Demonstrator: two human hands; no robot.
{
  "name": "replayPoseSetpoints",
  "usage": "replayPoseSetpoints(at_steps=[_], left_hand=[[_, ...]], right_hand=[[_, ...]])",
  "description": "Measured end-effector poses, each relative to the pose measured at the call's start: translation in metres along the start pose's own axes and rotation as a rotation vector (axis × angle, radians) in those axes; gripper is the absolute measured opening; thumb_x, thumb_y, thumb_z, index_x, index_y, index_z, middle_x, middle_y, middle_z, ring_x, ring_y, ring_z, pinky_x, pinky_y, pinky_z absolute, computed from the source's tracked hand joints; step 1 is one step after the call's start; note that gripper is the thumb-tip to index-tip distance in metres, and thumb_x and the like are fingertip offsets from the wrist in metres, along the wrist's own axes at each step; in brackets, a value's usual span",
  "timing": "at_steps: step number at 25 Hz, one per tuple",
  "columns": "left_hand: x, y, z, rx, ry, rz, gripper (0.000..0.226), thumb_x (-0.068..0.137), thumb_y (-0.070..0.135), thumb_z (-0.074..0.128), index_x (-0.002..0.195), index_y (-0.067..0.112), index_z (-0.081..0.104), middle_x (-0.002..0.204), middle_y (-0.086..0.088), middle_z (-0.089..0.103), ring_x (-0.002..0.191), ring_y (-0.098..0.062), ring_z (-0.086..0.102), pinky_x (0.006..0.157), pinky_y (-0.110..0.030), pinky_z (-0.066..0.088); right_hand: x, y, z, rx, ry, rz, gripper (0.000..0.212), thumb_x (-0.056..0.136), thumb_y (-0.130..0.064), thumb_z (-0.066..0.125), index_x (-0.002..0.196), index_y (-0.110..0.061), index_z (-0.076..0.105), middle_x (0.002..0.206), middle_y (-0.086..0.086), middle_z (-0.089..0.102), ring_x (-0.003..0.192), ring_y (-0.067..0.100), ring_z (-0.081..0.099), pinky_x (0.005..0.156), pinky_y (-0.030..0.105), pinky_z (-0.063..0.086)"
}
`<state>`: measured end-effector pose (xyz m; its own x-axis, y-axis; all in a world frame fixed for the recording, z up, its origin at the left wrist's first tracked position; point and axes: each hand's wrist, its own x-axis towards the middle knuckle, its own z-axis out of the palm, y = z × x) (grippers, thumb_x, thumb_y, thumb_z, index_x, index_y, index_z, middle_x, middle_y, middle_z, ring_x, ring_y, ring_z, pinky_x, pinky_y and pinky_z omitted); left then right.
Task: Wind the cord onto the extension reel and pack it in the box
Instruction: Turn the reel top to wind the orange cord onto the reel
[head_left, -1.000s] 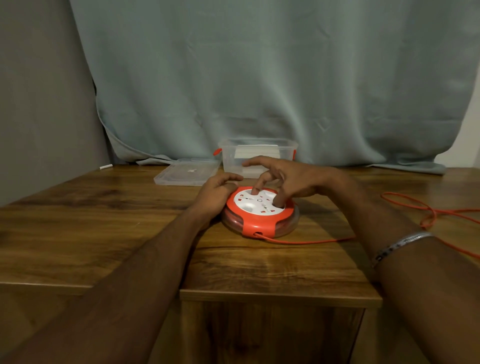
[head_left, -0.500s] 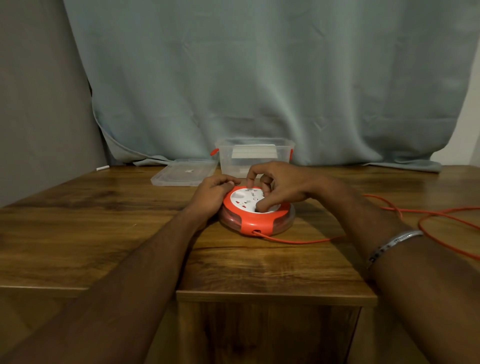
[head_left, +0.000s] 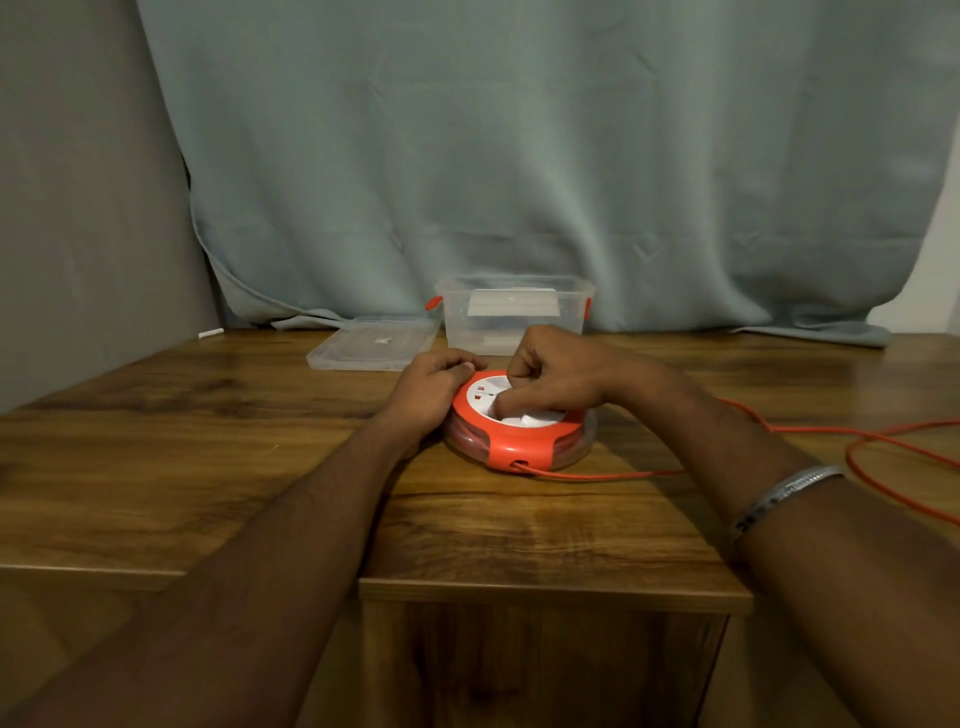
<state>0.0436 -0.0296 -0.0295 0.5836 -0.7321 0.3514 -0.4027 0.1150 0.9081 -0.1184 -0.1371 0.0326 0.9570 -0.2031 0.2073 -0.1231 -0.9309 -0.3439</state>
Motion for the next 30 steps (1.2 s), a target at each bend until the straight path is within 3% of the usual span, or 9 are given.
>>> replayPoseSetpoints(at_steps=[4, 7, 12, 15, 18, 22, 24, 27, 30], left_hand=[[0.002, -0.001, -0.001, 0.006, -0.009, -0.02, 0.026, 0.099, 0.013, 0.052, 0.107, 0.016, 0.077, 0.107, -0.011, 0.076, 0.099, -0.028, 0.071, 0.088, -0.041, 0.058], [-0.001, 0.0, -0.001, 0.003, -0.012, -0.012, 0.027, 0.1, 0.012, 0.051, 0.102, 0.022, 0.076, 0.106, -0.009, 0.076, 0.094, -0.024, 0.071, 0.076, -0.033, 0.057], [-0.004, 0.004, -0.001, -0.007, -0.014, -0.007, 0.027, 0.1, 0.009, 0.05, 0.103, 0.019, 0.075, 0.104, -0.01, 0.075, 0.085, -0.018, 0.07, 0.069, -0.028, 0.054], [-0.006, 0.007, 0.0, 0.001, -0.023, -0.017, 0.026, 0.101, 0.009, 0.05, 0.108, 0.018, 0.073, 0.106, -0.01, 0.074, 0.086, -0.019, 0.069, 0.067, -0.026, 0.052], [-0.009, 0.01, 0.0, -0.004, -0.023, -0.027, 0.026, 0.101, 0.008, 0.049, 0.112, 0.016, 0.072, 0.105, -0.009, 0.073, 0.086, -0.018, 0.068, 0.066, -0.025, 0.052], [-0.011, 0.013, 0.0, -0.024, -0.008, -0.022, 0.026, 0.1, 0.007, 0.049, 0.112, 0.014, 0.072, 0.101, -0.01, 0.072, 0.079, -0.017, 0.068, 0.061, -0.022, 0.054], [-0.011, 0.013, 0.0, -0.024, -0.002, -0.026, 0.026, 0.1, 0.007, 0.049, 0.113, 0.013, 0.072, 0.105, -0.013, 0.072, 0.084, -0.021, 0.068, 0.07, -0.029, 0.056], [-0.01, 0.012, 0.001, -0.012, 0.007, -0.016, 0.027, 0.1, 0.006, 0.05, 0.114, 0.01, 0.072, 0.112, -0.017, 0.071, 0.097, -0.029, 0.068, 0.086, -0.041, 0.056], [-0.009, 0.011, 0.002, -0.012, 0.012, -0.008, 0.025, 0.099, 0.005, 0.051, 0.111, 0.011, 0.072, 0.114, -0.019, 0.071, 0.099, -0.03, 0.067, 0.093, -0.045, 0.055]], right_hand=[[-0.003, 0.002, -0.011, 0.142, -0.022, -0.071, 0.026, 0.079, 0.0, 0.076, 0.067, -0.016, 0.059, 0.061, -0.002, 0.055, 0.057, 0.008, 0.049, 0.059, 0.029, 0.04], [-0.005, 0.005, -0.018, 0.163, -0.06, -0.055, 0.039, 0.067, 0.02, 0.068, 0.088, -0.01, 0.056, 0.085, 0.001, 0.064, 0.056, -0.002, 0.052, 0.053, 0.019, 0.041], [-0.005, 0.016, -0.023, 0.222, -0.147, -0.047, 0.049, 0.069, 0.027, 0.066, 0.103, -0.006, 0.054, 0.122, 0.014, 0.072, 0.058, -0.008, 0.06, 0.05, 0.014, 0.044], [-0.005, 0.02, -0.025, 0.256, -0.183, -0.043, 0.049, 0.073, 0.027, 0.066, 0.106, -0.006, 0.051, 0.129, 0.019, 0.07, 0.062, -0.016, 0.062, 0.051, 0.01, 0.045], [-0.006, 0.021, -0.025, 0.275, -0.169, -0.054, 0.055, 0.072, 0.026, 0.069, 0.102, -0.011, 0.043, 0.127, 0.022, 0.07, 0.061, -0.016, 0.061, 0.05, 0.009, 0.043], [-0.005, 0.023, -0.022, 0.194, -0.109, -0.015, 0.059, 0.07, 0.009, 0.085, 0.098, -0.019, 0.041, 0.117, 0.016, 0.074, 0.053, -0.007, 0.053, 0.05, 0.014, 0.04], [-0.004, 0.022, -0.02, 0.172, -0.09, 0.0, 0.058, 0.068, 0.003, 0.088, 0.098, -0.019, 0.043, 0.109, 0.012, 0.074, 0.053, -0.004, 0.051, 0.052, 0.018, 0.041], [-0.003, 0.018, -0.018, 0.122, -0.069, -0.008, 0.047, 0.067, -0.005, 0.09, 0.085, -0.02, 0.048, 0.087, 0.005, 0.07, 0.072, 0.002, 0.06, 0.061, 0.024, 0.044], [-0.003, 0.014, -0.014, 0.064, -0.068, -0.024, 0.041, 0.069, -0.017, 0.089, 0.067, -0.019, 0.048, 0.065, 0.001, 0.051, 0.066, 0.012, 0.048, 0.061, 0.033, 0.036]])
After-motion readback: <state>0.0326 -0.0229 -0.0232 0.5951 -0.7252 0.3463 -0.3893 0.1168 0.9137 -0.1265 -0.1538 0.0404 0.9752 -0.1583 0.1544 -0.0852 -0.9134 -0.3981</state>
